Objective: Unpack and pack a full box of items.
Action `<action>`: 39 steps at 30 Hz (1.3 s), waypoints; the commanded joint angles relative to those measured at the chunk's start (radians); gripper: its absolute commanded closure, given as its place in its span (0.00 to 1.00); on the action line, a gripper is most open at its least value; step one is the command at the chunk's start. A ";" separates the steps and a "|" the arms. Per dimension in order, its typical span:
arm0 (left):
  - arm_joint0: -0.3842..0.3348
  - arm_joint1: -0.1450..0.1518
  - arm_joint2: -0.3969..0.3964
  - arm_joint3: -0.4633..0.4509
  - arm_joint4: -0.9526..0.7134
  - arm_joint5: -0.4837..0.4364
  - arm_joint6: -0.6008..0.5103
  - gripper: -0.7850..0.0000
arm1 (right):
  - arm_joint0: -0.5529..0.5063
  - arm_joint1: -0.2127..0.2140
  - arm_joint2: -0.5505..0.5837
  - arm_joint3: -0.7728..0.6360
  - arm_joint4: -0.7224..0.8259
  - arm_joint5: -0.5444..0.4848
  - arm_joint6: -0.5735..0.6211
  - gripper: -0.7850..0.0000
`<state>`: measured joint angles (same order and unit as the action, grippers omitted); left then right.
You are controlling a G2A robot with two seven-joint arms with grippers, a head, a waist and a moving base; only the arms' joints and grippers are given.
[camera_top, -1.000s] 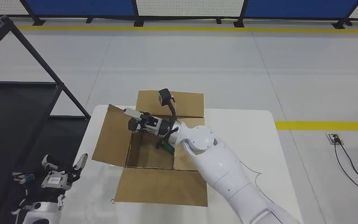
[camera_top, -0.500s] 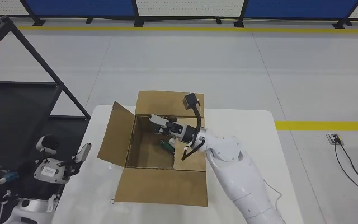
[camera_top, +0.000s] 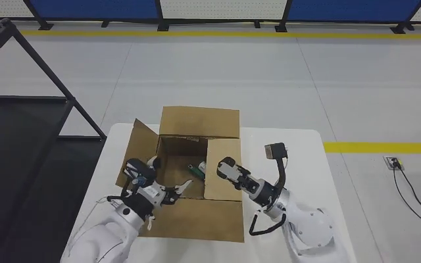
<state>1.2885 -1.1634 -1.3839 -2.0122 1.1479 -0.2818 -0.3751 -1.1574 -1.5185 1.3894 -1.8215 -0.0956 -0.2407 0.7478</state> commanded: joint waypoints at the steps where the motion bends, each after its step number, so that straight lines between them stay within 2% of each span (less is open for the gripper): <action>1: -0.028 -0.003 0.032 0.034 0.012 0.005 -0.011 0.00 | -0.025 0.004 0.010 -0.016 -0.002 0.017 -0.007 0.00; 10: -0.028 -0.003 0.032 0.034 0.012 0.005 -0.011 0.00 | -0.025 0.004 0.010 -0.016 -0.002 0.017 -0.007 0.00; 14: -0.035 -0.010 0.044 0.070 -0.129 0.035 -0.039 0.00 | -0.032 0.006 -0.007 -0.020 -0.071 0.038 -0.068 0.00; 21: -0.175 -0.031 0.137 0.199 -0.423 0.086 -0.252 0.00 | -0.057 0.021 -0.009 -0.024 -0.069 -0.025 -0.031 0.00; 25: -0.254 -0.045 0.164 0.293 -0.592 0.173 -0.342 0.00 | -0.092 0.031 0.009 -0.038 -0.063 -0.047 -0.029 0.00; 30: -0.332 -0.061 0.191 0.399 -0.782 0.235 -0.403 0.00 | -0.133 0.042 0.035 -0.055 -0.046 -0.072 -0.041 0.00; 34: -0.378 -0.070 0.208 0.468 -0.907 0.221 -0.443 0.00 | -0.157 0.050 0.049 -0.068 -0.032 -0.092 -0.048 0.00; 39: -0.429 -0.081 0.238 0.540 -0.981 0.220 -0.451 0.00 | -0.175 0.059 0.061 -0.074 -0.013 -0.115 -0.049 0.00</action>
<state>0.8664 -1.2432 -1.1512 -1.4831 0.1750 -0.0609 -0.8271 -1.3307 -1.4607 1.4483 -1.8951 -0.1105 -0.3539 0.6980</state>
